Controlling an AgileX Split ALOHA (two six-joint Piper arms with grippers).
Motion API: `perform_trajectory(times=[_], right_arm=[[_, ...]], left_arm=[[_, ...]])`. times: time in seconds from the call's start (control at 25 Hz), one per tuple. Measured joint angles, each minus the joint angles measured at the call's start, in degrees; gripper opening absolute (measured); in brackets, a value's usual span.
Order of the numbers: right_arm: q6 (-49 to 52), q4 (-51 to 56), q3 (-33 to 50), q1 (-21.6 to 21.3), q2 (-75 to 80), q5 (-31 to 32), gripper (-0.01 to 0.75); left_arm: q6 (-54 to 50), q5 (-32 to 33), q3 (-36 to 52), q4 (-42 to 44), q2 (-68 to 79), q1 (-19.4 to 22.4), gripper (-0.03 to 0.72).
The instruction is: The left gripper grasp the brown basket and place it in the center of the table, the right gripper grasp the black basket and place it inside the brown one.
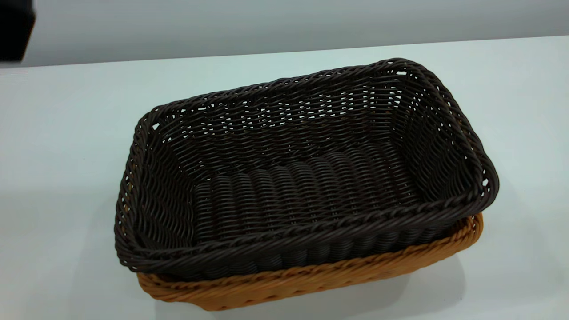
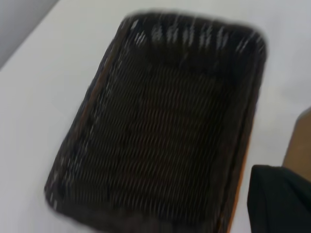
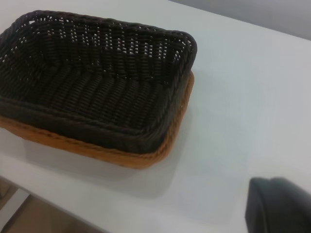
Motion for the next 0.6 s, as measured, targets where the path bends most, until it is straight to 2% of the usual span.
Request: perform_trajectory(times=[0.16, 0.28, 0.36, 0.6], right_arm=[[0.00, 0.00, 0.00, 0.00, 0.00, 0.00, 0.000], [0.00, -0.05, 0.00, 0.00, 0.00, 0.00, 0.000], [0.00, -0.05, 0.00, 0.00, 0.00, 0.00, 0.000], [0.00, 0.00, 0.00, 0.00, 0.00, 0.00, 0.000]], left_arm=[[-3.63, 5.60, 0.00, 1.49, -2.12, 0.40, -0.001], [-1.79, 7.71, 0.00, -1.70, -4.35, 3.16, -0.001], [-0.40, 9.46, 0.00, -4.84, -5.81, 6.39, -0.001], [1.19, 16.18, 0.00, -13.25, -11.98, 20.88, -0.001]])
